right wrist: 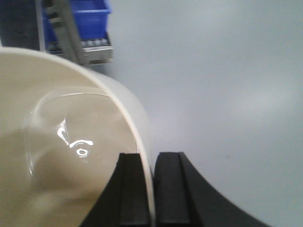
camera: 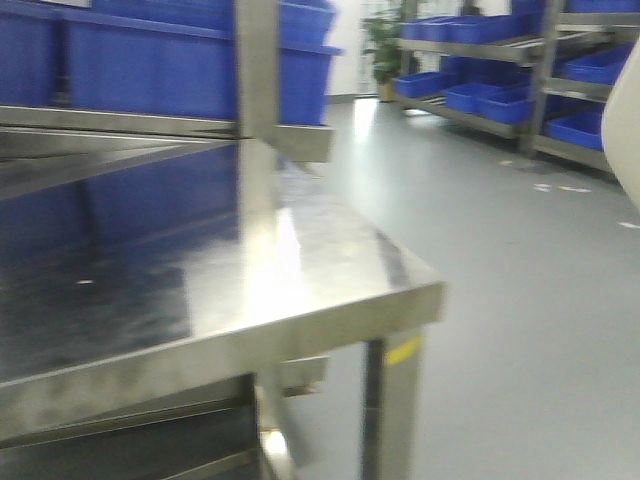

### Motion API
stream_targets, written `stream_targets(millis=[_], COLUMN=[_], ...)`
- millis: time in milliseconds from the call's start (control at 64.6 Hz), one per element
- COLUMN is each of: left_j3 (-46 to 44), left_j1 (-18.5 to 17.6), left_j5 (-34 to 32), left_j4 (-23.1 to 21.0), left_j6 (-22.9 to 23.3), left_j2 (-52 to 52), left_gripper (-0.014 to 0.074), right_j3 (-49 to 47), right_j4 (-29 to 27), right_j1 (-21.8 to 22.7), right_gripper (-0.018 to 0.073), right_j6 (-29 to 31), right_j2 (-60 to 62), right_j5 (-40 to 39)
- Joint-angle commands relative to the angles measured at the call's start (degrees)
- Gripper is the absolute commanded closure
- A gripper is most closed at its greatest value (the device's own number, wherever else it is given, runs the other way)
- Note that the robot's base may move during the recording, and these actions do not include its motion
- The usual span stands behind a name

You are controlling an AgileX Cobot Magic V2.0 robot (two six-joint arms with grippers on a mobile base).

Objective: Move white bin to right shelf second layer
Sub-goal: 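Drive the base away from the table holding the bin in the right gripper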

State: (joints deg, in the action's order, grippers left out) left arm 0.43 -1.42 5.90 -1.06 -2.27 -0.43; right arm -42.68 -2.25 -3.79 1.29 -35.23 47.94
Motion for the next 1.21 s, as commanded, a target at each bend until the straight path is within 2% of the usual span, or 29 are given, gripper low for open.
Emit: stream_targets(millis=[0,1192], left_j3=[1.5,1.5], left_j1=[0.1,0.1], left_j5=[-4.7,-4.7], left_j4=[-0.4,-0.4], left_j6=[0.3,0.3], left_j2=[-1.1,-1.1], left_gripper=[0.0512,0.0512], right_j3=[-1.6,-1.6], right_j4=[-0.3,-0.3], right_j1=[-0.2,-0.2], right_gripper=[0.0505,0.0505], right_j6=[0.2,0.2], right_j2=[0.1,0.1], right_j5=[-4.7,-4.7])
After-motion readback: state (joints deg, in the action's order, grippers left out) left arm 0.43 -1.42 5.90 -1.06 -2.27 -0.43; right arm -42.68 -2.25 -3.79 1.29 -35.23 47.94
